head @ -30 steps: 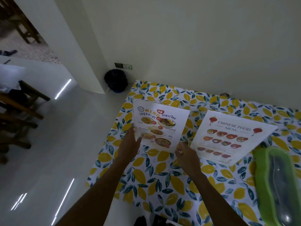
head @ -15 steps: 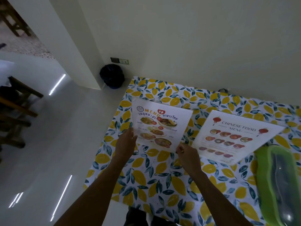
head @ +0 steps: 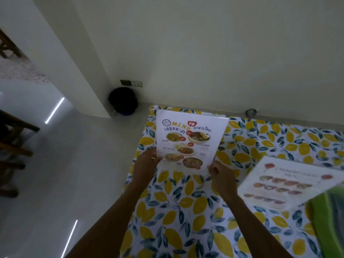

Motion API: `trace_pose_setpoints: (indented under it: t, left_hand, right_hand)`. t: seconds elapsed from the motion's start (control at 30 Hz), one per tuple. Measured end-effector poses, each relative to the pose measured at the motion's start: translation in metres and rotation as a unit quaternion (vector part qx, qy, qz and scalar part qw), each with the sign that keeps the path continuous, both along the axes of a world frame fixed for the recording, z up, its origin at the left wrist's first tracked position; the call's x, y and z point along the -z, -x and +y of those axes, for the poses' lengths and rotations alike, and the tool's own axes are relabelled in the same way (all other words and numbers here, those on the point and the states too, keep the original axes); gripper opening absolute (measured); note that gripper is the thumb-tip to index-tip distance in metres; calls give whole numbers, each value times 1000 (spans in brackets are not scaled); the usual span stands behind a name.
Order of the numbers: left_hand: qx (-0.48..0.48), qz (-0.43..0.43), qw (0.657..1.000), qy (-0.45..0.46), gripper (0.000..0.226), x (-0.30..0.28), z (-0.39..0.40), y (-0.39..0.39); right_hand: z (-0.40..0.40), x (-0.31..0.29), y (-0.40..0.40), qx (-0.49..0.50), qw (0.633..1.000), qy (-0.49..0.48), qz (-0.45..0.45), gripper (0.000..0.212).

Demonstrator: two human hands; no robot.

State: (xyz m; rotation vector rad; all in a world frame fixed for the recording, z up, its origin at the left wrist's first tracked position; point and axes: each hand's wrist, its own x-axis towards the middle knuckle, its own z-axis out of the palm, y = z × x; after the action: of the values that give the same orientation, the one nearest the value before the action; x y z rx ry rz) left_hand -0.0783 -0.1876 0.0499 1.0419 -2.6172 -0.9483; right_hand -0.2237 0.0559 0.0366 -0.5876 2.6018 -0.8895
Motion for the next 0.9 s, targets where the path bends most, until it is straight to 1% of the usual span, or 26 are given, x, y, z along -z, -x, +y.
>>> trace_pose_setpoints:
  t: [0.07, 0.13, 0.2, 0.33, 0.43, 0.57, 0.73, 0.83, 0.9]
  left_hand:
    - [3, -3, 1000, 18, 35, -6, -25, 18]
    - [1, 1, 1000, 12, 27, -13, -51, 37]
    - [1, 29, 1000, 6, 19, -17, -77, 58]
    - [18, 30, 999, 37, 18, -21, -128, 103]
    - [12, 49, 999, 5, 19, -12, -160, 131]
    - [9, 46, 999, 9, 28, 2, -189, 161]
    - [5, 32, 999, 6, 27, 19, -215, 187]
    - [-6, 17, 1000, -5, 21, 30, -221, 192]
    - [-1, 10, 1000, 2, 21, 39, -223, 193]
  right_hand:
    - [-24, -3, 20, 2, 1000, 11, 22, 33]
    - [-49, -7, 39, -10, 998, 10, 53, 34]
    - [-76, -12, 59, -16, 998, 15, 66, 32]
    - [-125, -16, 102, -7, 998, 13, 67, 28]
    - [-152, -14, 133, -1, 998, 6, 65, 27]
    - [-180, -5, 165, -17, 996, -18, 85, 28]
    - [-203, 7, 194, -20, 996, -30, 80, 23]
    - [-212, 17, 202, -23, 996, -37, 75, 22]
    - [-216, 23, 204, -22, 997, -37, 71, 21]
